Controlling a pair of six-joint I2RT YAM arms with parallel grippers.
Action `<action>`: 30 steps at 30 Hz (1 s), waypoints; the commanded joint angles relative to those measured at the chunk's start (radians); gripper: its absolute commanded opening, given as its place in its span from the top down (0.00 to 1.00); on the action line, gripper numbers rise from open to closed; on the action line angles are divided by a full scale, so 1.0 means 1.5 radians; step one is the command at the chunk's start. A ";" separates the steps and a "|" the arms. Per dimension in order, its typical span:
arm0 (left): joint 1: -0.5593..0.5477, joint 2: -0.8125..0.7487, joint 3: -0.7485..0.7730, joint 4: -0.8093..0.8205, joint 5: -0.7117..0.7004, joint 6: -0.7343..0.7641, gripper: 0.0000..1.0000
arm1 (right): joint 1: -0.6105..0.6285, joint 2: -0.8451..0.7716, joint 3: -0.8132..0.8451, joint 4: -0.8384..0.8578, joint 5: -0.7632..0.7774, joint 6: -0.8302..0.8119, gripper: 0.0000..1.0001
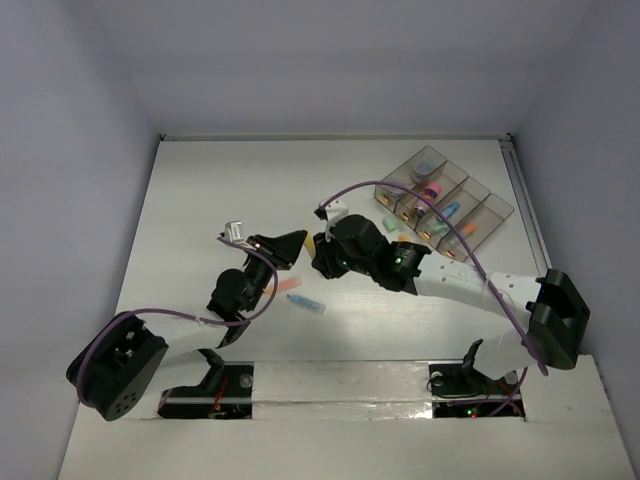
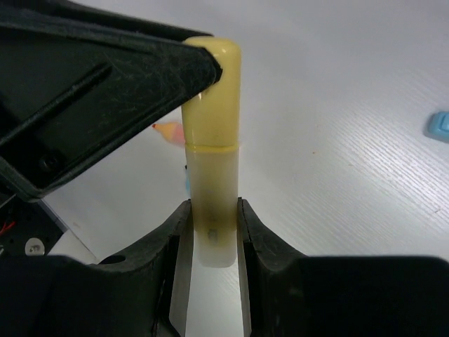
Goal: Sort the stationery into containers
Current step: Close the pen cap on the pen.
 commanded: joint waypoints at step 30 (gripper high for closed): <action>-0.106 0.022 0.055 -0.133 0.110 -0.027 1.00 | -0.061 -0.078 0.015 0.168 -0.182 -0.257 1.00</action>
